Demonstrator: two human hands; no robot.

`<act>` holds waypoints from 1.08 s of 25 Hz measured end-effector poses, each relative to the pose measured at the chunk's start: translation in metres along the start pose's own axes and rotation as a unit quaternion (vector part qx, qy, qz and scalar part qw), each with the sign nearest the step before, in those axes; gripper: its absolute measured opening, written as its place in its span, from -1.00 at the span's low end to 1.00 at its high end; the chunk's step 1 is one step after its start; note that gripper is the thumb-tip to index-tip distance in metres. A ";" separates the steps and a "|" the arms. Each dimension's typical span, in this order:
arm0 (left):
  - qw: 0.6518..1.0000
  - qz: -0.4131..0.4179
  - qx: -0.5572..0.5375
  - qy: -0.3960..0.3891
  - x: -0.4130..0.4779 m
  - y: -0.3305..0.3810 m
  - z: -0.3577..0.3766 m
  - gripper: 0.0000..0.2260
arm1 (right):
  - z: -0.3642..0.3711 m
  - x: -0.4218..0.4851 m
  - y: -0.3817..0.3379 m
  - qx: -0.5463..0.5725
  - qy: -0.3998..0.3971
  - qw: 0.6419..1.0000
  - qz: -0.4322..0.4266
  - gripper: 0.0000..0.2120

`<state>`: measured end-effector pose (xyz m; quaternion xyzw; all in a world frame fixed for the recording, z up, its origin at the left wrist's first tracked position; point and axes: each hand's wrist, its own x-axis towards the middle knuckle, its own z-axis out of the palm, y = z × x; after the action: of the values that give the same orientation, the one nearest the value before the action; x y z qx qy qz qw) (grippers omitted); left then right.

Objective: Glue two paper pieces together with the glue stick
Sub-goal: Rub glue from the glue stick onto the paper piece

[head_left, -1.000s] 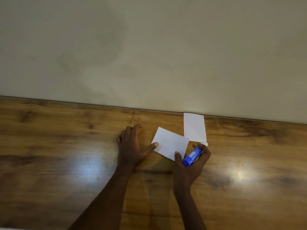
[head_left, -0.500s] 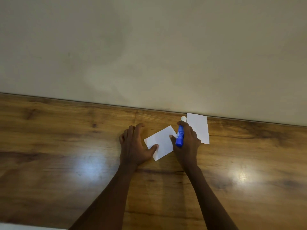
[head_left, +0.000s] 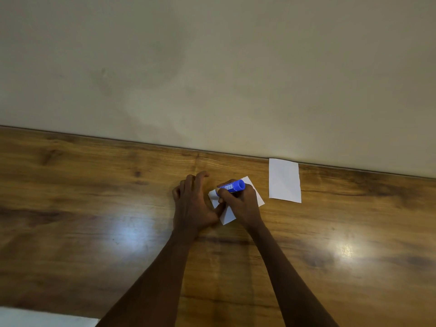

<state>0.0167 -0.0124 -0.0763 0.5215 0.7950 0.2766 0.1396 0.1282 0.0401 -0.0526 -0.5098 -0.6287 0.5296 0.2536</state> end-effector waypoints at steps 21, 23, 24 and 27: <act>0.999 0.000 0.032 0.005 0.000 0.001 0.000 -0.33 | -0.049 0.025 0.013 -0.100 0.103 0.988 -0.048 -0.79; 0.999 0.001 0.033 0.010 0.000 0.002 0.000 -0.34 | -0.053 0.027 0.013 -0.103 0.120 0.987 -0.039 -0.78; 0.999 0.001 0.034 0.011 0.000 0.002 -0.001 -0.34 | -0.055 0.028 0.012 -0.109 0.120 0.986 -0.034 -0.78; 0.999 0.001 0.039 0.003 0.000 0.003 -0.001 -0.37 | -0.056 0.022 0.007 -0.091 0.123 0.987 -0.047 -0.77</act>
<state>0.0186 -0.0122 -0.0735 0.5265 0.8049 0.2477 0.1163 0.1713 0.0823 -0.0465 -0.5621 -0.6616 0.3906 0.3062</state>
